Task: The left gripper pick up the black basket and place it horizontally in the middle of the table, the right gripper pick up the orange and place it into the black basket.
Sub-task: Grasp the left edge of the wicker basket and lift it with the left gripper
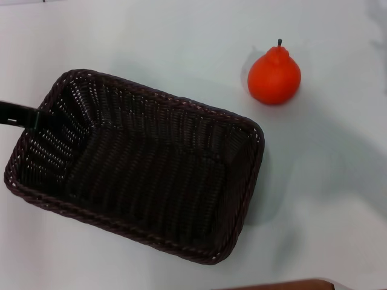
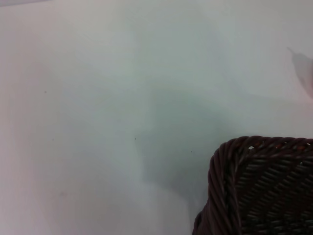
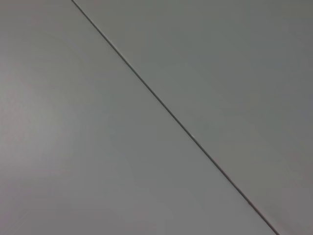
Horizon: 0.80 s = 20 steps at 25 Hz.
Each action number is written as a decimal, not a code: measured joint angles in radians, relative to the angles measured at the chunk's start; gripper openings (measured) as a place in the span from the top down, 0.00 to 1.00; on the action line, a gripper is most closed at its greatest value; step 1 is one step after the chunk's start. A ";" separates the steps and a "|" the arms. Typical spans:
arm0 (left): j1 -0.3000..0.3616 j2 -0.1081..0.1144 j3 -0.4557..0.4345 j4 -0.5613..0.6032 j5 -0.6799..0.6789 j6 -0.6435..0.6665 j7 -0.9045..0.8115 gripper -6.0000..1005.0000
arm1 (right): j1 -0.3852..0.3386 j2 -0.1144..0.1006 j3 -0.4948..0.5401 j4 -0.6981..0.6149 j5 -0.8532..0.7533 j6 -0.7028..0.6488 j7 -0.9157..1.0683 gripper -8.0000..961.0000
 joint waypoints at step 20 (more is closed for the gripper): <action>-0.001 0.002 -0.213 -0.042 -0.259 -0.004 -0.085 0.80 | 0.002 -0.004 0.026 -0.004 0.000 0.011 0.000 0.14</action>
